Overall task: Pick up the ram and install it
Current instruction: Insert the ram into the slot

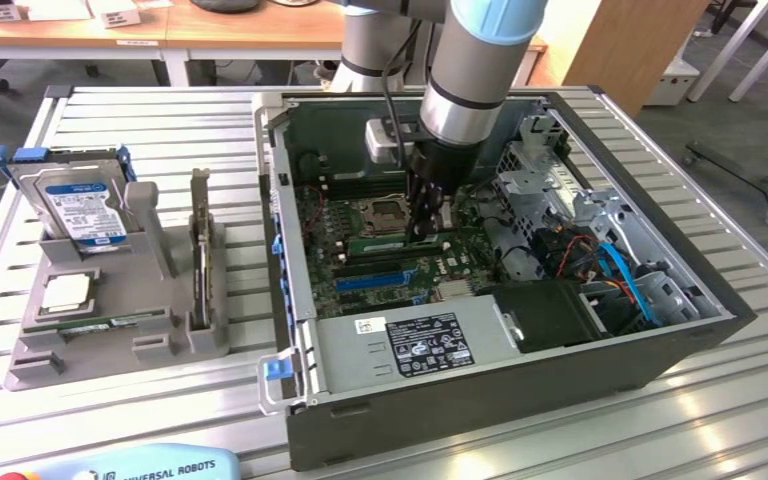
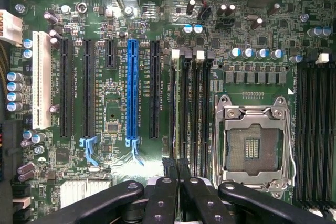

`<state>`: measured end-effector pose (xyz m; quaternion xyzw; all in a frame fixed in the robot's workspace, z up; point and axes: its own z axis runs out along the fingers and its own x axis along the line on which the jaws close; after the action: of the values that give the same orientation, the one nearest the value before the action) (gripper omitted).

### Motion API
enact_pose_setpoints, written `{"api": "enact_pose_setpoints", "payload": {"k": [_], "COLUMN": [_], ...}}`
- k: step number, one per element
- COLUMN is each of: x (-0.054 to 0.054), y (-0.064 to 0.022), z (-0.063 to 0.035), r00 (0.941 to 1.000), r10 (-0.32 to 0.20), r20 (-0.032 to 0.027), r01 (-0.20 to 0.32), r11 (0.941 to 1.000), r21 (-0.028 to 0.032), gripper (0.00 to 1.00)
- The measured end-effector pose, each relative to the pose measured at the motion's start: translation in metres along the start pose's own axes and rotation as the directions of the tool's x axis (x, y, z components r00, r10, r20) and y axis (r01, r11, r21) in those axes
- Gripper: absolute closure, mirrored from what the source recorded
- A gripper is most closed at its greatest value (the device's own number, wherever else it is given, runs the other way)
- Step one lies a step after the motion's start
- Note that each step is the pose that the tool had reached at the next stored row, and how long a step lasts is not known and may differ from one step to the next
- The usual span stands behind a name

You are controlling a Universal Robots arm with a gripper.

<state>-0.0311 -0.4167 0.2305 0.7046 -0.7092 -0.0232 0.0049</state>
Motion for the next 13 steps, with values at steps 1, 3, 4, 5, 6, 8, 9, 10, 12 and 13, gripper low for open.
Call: {"api": "enact_pose_setpoints", "payload": {"k": [1, 3, 4, 5, 6, 8, 9, 10, 12, 13], "x": [0.0000, 0.0000, 0.0001, 0.0000, 0.0000, 0.0001, 0.0003, 0.0005, 0.0008, 0.0008], "y": [0.0000, 0.0000, 0.0000, 0.0000, 0.0000, 0.0000, 0.0000, 0.0000, 0.0000, 0.0000], "z": [0.0002, 0.0002, 0.0002, 0.0003, 0.0003, 0.0004, 0.0004, 0.0004, 0.0003, 0.0003], "r00": [1.0000, 1.0000, 1.0000, 1.0000, 1.0000, 1.0000, 1.0000, 1.0000, 1.0000, 1.0000], "r10": [0.000, 0.000, 0.000, 0.000, 0.000, 0.000, 0.000, 0.000, 0.000, 0.000], "r20": [-0.0002, -0.0003, -0.0002, -0.0001, 0.0000, 0.0002, 0.0002, 0.0001, -0.0001, -0.0001], "r01": [0.000, 0.000, 0.000, 0.000, 0.000, 0.000, 0.000, 0.000, 0.000, 0.000], "r11": [1.0000, 1.0000, 1.0000, 1.0000, 1.0000, 1.0000, 1.0000, 1.0000, 1.0000, 1.0000], "r21": [-0.0001, -0.0001, -0.0001, -0.0001, -0.0001, 0.0000, 0.0000, 0.0000, -0.0001, -0.0001], "gripper": [0.89, 0.89, 0.89, 0.89, 0.89, 0.89, 0.89, 0.89, 0.89, 0.89]}}
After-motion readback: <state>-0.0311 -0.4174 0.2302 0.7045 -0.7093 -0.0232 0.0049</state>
